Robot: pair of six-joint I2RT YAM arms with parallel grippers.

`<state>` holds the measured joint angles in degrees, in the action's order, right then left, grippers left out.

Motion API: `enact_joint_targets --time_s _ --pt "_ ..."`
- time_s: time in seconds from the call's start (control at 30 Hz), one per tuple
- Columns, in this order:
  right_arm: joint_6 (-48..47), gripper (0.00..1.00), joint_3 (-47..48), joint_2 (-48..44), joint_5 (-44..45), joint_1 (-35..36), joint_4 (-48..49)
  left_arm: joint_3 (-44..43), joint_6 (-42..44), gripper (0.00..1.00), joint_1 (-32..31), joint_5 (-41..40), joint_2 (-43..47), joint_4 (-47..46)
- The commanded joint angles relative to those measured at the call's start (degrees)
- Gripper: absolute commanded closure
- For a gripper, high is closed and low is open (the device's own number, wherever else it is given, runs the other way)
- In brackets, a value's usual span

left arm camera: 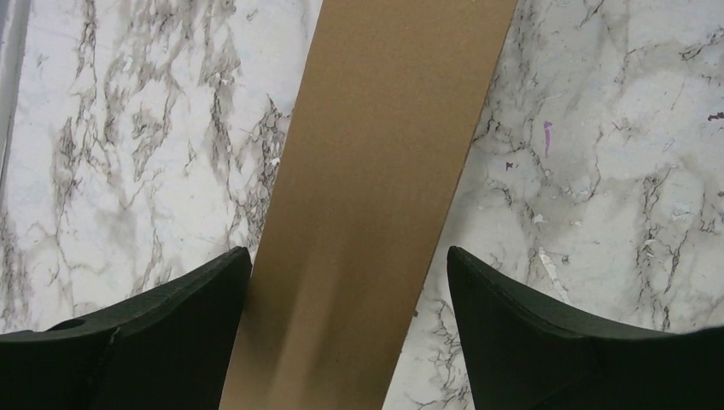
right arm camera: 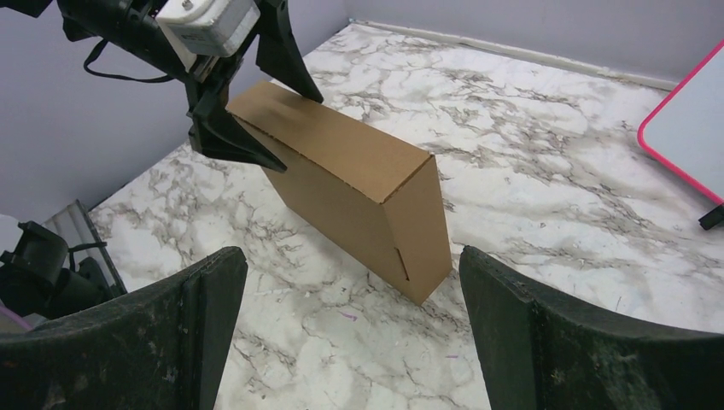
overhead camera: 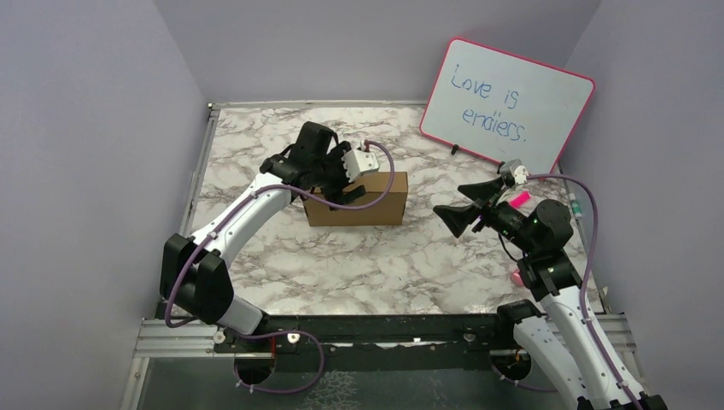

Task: Fold the paper box

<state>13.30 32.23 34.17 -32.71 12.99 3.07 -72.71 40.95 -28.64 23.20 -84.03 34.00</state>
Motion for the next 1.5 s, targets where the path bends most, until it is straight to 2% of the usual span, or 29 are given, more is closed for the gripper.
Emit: enact_joint_targets --time_s 0.0,0.1,0.37,0.57,0.77,0.93,1.13,1.27,1.47 --pt "-1.1 0.00 -0.8 -0.6 1.2 -0.2 -1.4 -2.6 0.3 0.18 -0.6 1.6 -1.3 1.4" --pt "-1.0 0.00 -0.9 -0.8 1.4 -0.2 -1.3 -2.5 0.1 0.29 -1.8 0.1 -0.9 1.3" --pt "-0.9 0.00 -1.1 -0.8 1.5 -0.2 -1.1 0.1 -0.1 0.55 -5.9 -12.5 3.1 -2.3" --pt "-0.6 0.00 -1.2 -0.3 1.7 -0.2 -0.9 7.9 -0.8 0.58 -7.9 -27.0 7.2 -16.2" --pt "-0.7 0.00 -1.2 -1.0 2.7 -0.2 -1.2 17.5 2.1 0.58 -13.1 -37.0 8.5 -33.1" --pt "-0.9 0.00 -1.4 -1.3 2.8 -0.2 -1.3 26.0 8.5 0.55 -17.1 -44.3 8.3 -44.9" --pt "-0.9 0.00 -1.5 -1.0 2.6 -0.2 -0.8 28.3 9.9 0.48 -19.9 -48.2 6.4 -45.9" --pt "-0.8 0.00 -1.6 -1.1 2.9 -0.2 -0.9 29.2 9.7 0.30 -21.4 -47.5 7.3 -45.0" --pt "-1.0 0.00 -1.4 -0.9 3.0 -0.2 -1.0 28.0 6.7 0.06 -23.0 -43.6 8.7 -37.8"
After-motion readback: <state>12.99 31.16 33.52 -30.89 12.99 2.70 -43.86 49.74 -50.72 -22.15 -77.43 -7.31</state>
